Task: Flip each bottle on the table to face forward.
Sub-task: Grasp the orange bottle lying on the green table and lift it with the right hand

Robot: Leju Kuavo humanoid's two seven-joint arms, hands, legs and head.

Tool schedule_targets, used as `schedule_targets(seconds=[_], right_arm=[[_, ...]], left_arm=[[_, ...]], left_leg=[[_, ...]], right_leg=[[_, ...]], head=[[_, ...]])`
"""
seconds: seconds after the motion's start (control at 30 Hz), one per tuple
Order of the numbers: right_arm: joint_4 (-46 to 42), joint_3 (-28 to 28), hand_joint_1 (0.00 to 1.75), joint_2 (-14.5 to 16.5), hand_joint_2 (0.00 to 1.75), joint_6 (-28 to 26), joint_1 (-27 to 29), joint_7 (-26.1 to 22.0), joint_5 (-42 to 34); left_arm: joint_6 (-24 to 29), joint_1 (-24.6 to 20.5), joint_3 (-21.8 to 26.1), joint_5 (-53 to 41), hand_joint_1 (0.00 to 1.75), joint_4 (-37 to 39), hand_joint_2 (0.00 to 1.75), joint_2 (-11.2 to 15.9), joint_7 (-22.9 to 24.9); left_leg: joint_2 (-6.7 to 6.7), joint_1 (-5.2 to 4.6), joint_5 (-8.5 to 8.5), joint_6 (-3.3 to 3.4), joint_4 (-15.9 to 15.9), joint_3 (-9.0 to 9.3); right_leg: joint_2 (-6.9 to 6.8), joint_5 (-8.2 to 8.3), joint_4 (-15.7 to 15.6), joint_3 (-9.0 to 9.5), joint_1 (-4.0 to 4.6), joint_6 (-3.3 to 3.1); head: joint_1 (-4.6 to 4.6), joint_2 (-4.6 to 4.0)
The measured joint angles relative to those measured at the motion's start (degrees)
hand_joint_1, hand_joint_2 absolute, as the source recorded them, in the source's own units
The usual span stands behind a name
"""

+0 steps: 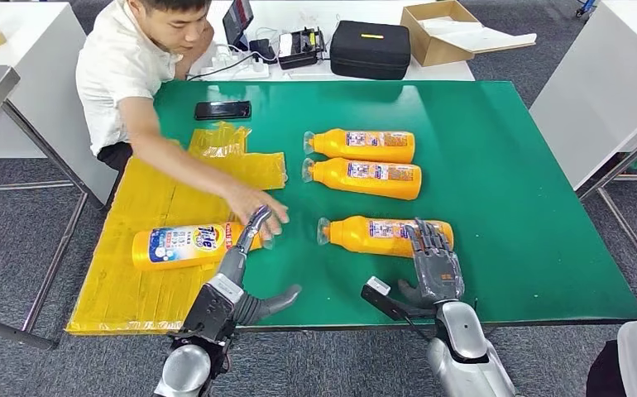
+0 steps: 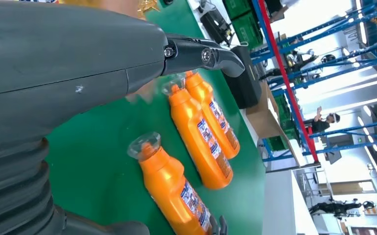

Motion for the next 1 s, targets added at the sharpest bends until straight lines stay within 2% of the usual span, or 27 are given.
schedule_targets(seconds=[0.3, 0.47, 1.0], right_arm=[[0.1, -0.2, 0.0, -1.4, 1.75, 1.4, -0.3, 1.4, 1.9], [2.6, -1.6, 0.0, -2.1, 1.75, -0.3, -2.3, 1.2, 1.1], [10.4, -4.2, 0.0, -2.0, 1.75, -2.1, -7.8, 0.2, 0.1]], left_arm=[[-0.2, 0.4, 0.1, -0.4, 0.0, -0.5, 1.75, 0.0, 0.1], [-0.6, 0.4, 0.0, -0.3, 0.0, -0.5, 1.75, 0.0, 0.1], [-1.0, 0.2, -0.5, 0.0, 0.0, -0.3, 1.75, 0.0, -0.1]], left_leg=[[-0.02, 0.0, 0.01, 0.01, 0.0, 0.03], [-0.02, -0.01, 0.03, 0.04, 0.0, 0.04], [-0.01, -0.01, 0.05, 0.06, 0.0, 0.05]], right_leg=[[-0.01, 0.01, 0.0, 0.06, -0.01, 0.01], [0.0, 0.04, 0.0, 0.07, -0.02, 0.05], [0.0, 0.06, 0.0, 0.07, -0.01, 0.07]], head=[[0.01, 0.0], [0.01, 0.0], [0.0, 0.0]])
